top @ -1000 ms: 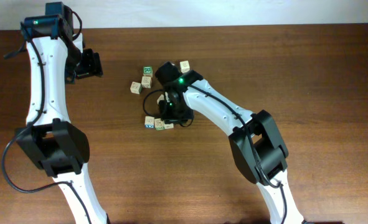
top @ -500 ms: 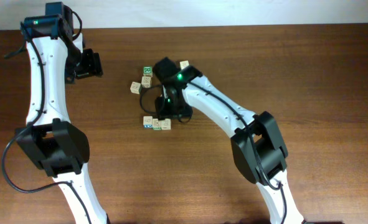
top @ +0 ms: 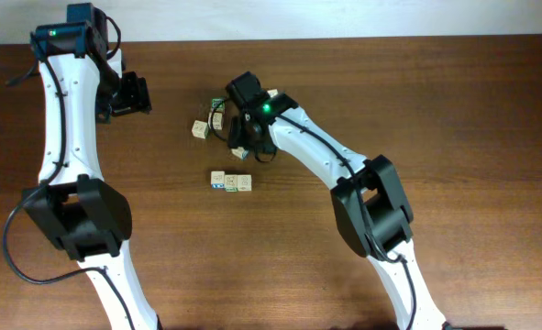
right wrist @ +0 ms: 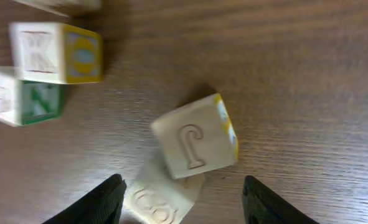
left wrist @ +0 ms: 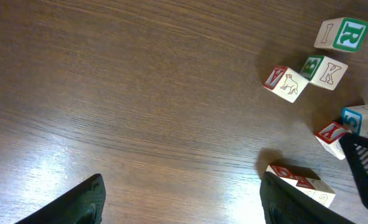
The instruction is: Rotate 5 blocks
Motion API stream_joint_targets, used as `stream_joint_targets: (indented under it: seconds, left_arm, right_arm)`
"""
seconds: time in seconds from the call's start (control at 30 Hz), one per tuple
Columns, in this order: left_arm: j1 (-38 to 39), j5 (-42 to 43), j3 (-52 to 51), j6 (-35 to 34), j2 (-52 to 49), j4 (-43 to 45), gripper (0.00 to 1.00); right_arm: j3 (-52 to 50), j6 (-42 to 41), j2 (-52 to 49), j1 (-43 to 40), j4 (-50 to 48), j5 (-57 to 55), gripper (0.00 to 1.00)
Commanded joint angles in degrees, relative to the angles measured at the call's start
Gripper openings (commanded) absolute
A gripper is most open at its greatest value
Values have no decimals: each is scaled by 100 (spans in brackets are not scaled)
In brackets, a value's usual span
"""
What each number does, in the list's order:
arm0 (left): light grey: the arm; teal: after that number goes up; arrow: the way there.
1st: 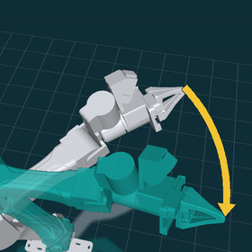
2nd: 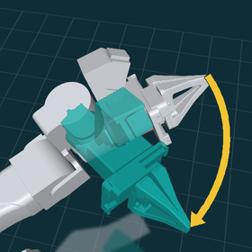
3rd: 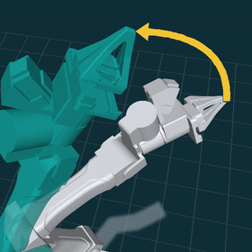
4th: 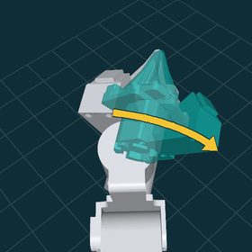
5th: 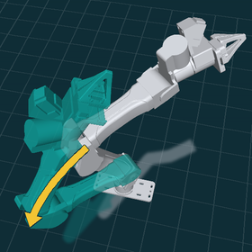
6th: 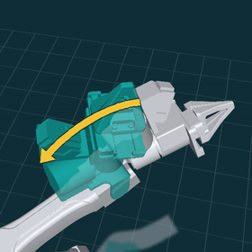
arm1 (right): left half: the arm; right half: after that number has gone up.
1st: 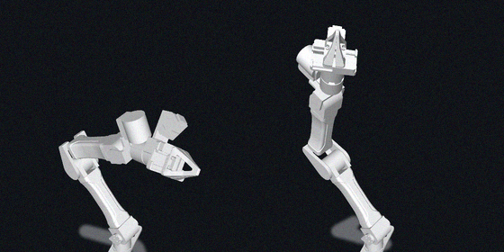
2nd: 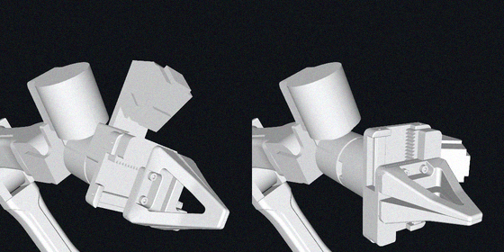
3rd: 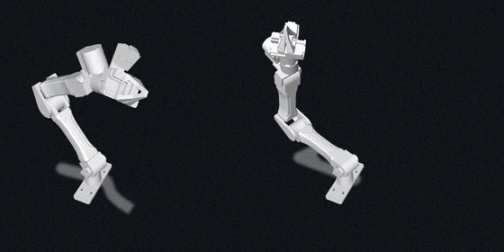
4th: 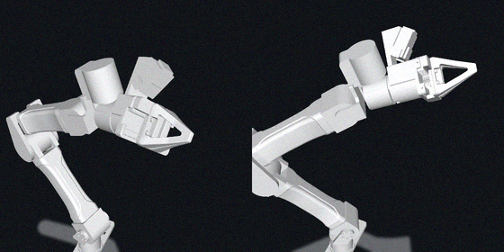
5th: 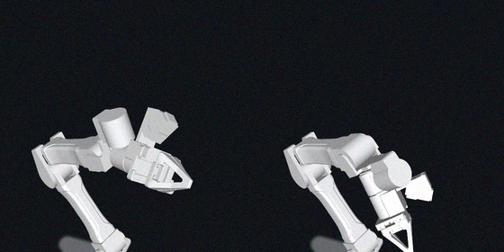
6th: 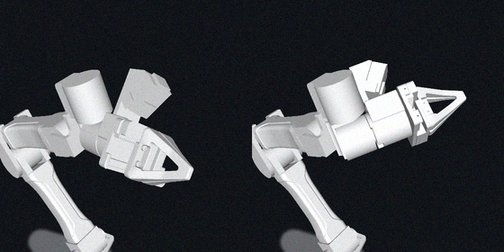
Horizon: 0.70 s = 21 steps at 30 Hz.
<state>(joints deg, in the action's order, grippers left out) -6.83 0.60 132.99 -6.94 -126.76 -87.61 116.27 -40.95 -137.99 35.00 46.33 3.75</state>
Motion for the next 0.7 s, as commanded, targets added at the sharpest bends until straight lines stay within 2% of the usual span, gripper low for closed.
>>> stream_joint_targets:
  seconds: [0.0,0.23,0.67]
  left_arm:
    - [7,4,98,11,-31,-13,78]
    - [7,4,98,9,-31,-33,78]
    - [7,4,98,9,-31,-35,78]
  right_arm:
    - [63,-155,-125,72,26,-149,59]
    - [66,96,-170,42,476,-142,44]
    - [81,800,-155,-520,2352,586,40]
